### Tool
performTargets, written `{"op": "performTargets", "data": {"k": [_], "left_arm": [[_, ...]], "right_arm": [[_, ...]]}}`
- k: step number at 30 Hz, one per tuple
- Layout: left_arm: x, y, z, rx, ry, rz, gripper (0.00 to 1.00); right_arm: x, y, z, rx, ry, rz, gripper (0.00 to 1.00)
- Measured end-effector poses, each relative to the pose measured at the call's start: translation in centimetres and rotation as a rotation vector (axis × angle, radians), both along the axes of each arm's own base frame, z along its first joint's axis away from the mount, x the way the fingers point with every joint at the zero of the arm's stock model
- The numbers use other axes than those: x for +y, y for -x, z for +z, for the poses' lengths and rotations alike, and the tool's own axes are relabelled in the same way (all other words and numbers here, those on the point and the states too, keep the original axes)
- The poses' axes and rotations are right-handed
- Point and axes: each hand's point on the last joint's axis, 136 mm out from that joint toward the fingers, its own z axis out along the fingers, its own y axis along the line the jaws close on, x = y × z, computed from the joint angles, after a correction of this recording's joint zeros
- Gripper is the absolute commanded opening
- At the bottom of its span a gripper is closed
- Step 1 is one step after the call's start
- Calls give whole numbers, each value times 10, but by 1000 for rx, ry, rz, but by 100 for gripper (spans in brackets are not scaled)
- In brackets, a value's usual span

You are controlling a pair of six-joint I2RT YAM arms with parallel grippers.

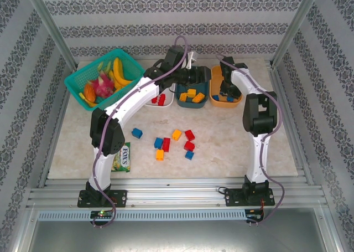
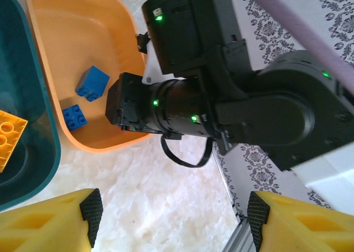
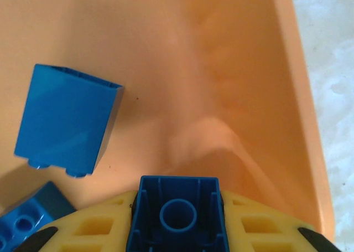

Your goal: Sort the legos into containers by color

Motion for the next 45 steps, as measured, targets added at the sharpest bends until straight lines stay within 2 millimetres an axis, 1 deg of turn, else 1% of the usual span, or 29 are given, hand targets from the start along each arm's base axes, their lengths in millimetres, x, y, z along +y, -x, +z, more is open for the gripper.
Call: {"op": "performTargets", "data": {"k": [3, 6, 8, 11, 13, 14, 16, 19, 21, 22, 23, 24, 25, 26, 27, 29, 31, 33, 35, 37, 40, 42, 45], "left_arm": [[1, 2, -3, 9, -10, -1, 73], [7, 7, -8, 22, -30, 4, 73], [13, 13, -12, 35, -49, 13, 73], [24, 24, -12, 41, -69, 25, 73], [33, 31, -7, 36, -83, 40, 73], [39, 35, -4, 32, -92, 53, 73], [52, 43, 2, 25, -110, 77, 73], [72, 60, 10, 22, -138, 110, 73], [86, 75, 9, 29, -158, 126, 73], [93, 83, 7, 37, -171, 133, 72], [99, 90, 2, 48, -185, 138, 72], [106, 99, -4, 64, -204, 143, 72], [113, 106, -11, 79, -222, 146, 72], [119, 113, -19, 94, -242, 149, 71], [125, 121, -29, 115, -266, 149, 71], [136, 134, -49, 152, -312, 146, 71], [146, 149, -70, 191, -365, 137, 70], [152, 160, -86, 220, -409, 121, 70], [151, 168, -95, 232, -437, 95, 70], [143, 175, -100, 239, -451, 64, 70], [127, 180, -114, 276, -473, 33, 70], [114, 178, -127, 319, -488, 32, 69], [89, 172, -149, 399, -504, 50, 68]], "right_arm": [[1, -3, 1, 0, -3, 4, 48], [2, -8, 9, -17, -8, 11, 58], [3, -10, 12, -28, -12, 13, 61], [5, -10, 18, -35, -21, 15, 61], [7, -9, 30, -55, -29, 19, 62], [9, -9, 40, -75, -36, 23, 61], [14, -7, 67, -130, -48, 34, 61], [30, 4, 123, -251, -73, 79, 61], [49, 20, 163, -346, -98, 134, 62], [62, 32, 182, -396, -117, 172, 62], [72, 43, 194, -430, -136, 205, 63], [84, 57, 206, -465, -159, 245, 64], [96, 73, 214, -489, -186, 288, 64], [106, 87, 218, -505, -206, 322, 64], [114, 102, 220, -511, -228, 355, 64], [127, 129, 211, -507, -270, 411, 64], [136, 158, 191, -471, -312, 456, 65], [139, 184, 168, -419, -346, 477, 65], [141, 208, 148, -369, -381, 487, 65], [143, 230, 129, -319, -422, 491, 66], [145, 256, 110, -254, -476, 483, 67], [147, 270, 102, -222, -508, 485, 69], [151, 286, 102, -206, -561, 492, 72]]}}
